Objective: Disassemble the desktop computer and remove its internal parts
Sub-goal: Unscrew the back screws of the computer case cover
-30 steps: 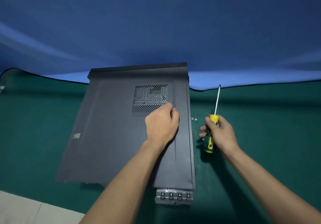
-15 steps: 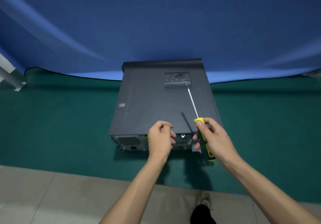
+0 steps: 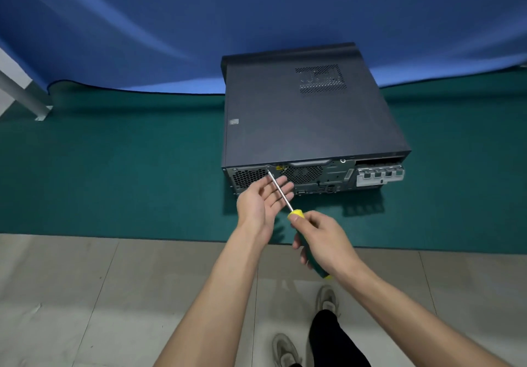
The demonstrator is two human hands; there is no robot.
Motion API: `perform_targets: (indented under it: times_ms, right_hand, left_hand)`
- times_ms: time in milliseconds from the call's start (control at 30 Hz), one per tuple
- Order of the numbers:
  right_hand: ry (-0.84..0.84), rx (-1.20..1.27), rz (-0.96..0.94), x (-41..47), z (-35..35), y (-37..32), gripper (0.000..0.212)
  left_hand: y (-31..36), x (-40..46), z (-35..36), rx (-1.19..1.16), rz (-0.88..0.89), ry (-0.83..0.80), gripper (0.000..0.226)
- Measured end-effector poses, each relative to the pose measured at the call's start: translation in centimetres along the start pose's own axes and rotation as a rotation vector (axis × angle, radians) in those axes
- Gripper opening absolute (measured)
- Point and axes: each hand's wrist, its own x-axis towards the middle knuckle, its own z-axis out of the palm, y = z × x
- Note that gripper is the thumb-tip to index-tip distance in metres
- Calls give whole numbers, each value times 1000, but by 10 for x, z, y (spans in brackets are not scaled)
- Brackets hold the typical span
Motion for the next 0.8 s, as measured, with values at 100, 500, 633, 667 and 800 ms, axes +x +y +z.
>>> perform_targets:
  times_ms: [100, 500, 633, 667, 800]
  right_hand:
    - [12, 31, 36, 3, 9, 4, 28]
    - [24, 129, 74, 3, 22, 7, 29]
    - [20, 160, 86, 4, 23, 7, 28]
    - [19, 177, 87, 4, 23, 7, 28]
    - [-10, 281, 115, 4, 26, 9, 30]
  left_hand:
    - [3, 6, -1, 62, 17, -14, 19]
    - [7, 12, 0, 258, 47, -19, 14]
    - [8, 13, 1, 282, 50, -13, 22]
    - [7, 13, 1, 284, 50, -12, 23]
    - [8, 15, 1, 293, 52, -7, 17]
